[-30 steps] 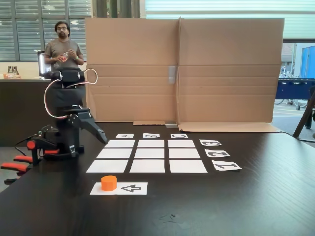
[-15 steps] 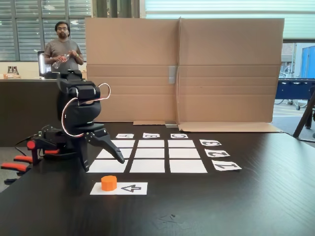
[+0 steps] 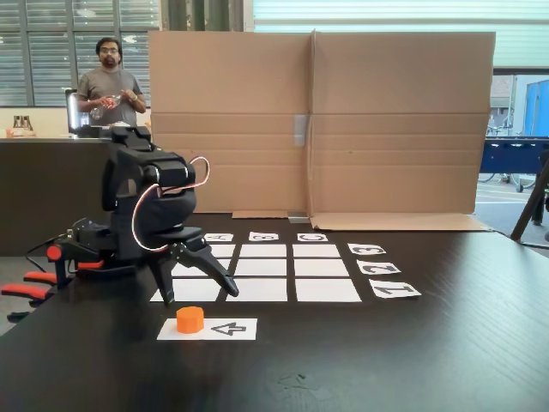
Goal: Pick up the round, orange token and place it in the grid on square B3.
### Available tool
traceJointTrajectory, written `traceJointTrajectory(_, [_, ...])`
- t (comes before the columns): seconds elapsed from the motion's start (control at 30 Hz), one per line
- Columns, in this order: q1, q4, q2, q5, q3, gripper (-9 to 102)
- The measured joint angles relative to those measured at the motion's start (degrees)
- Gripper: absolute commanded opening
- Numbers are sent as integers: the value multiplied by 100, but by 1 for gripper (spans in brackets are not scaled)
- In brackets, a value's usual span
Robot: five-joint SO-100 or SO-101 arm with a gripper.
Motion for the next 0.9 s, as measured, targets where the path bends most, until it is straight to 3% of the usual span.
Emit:
traceJointTrajectory(0.43, [-18, 0, -255, 0, -299, 57])
traceJointTrajectory(0.57, [-18, 0, -343, 0, -352, 52])
traceJointTrajectory(0.6, [-18, -9, -369, 0, -378, 48])
traceJointTrajectory(0.77, [-18, -18, -492, 0, -571, 0])
traceJointTrajectory(0.9, [-18, -18, -519, 0, -615, -1])
